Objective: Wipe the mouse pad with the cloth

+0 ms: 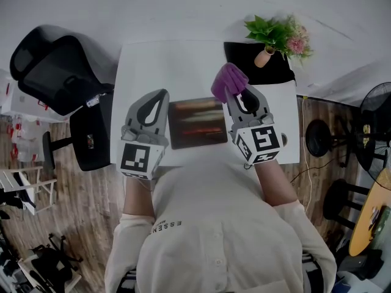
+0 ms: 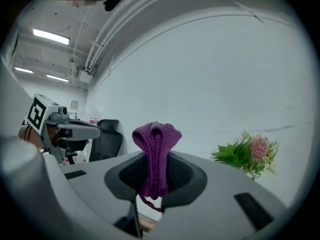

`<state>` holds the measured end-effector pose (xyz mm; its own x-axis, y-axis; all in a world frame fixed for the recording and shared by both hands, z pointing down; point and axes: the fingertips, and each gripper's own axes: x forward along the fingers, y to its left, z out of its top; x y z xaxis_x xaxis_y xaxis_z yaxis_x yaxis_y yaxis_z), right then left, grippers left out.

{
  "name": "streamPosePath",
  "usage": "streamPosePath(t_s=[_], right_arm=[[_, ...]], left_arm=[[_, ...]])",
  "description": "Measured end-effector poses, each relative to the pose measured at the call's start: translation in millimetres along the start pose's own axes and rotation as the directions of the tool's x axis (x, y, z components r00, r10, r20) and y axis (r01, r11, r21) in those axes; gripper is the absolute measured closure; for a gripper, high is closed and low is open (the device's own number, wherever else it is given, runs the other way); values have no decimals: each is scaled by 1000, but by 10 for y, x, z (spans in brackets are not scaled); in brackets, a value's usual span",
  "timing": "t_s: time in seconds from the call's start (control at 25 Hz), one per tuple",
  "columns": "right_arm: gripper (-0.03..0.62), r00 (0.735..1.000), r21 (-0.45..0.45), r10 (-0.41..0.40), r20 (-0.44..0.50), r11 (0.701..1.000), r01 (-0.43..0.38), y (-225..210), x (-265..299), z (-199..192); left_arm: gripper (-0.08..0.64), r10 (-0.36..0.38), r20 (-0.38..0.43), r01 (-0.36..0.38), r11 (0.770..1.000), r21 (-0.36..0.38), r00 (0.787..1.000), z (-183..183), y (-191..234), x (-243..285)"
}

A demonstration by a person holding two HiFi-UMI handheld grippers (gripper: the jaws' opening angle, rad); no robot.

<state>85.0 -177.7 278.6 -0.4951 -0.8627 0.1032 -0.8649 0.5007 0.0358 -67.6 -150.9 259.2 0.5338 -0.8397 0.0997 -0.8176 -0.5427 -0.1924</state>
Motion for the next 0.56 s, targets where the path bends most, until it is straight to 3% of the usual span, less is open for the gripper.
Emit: streamPosePath(t_s=[0.56], right_arm=[[505,1000,23,7,-9,1000,-7,-43,-45,-34]], left_arm=[[558,14,-3,-14,1000,-9,1000,13,-54,6]])
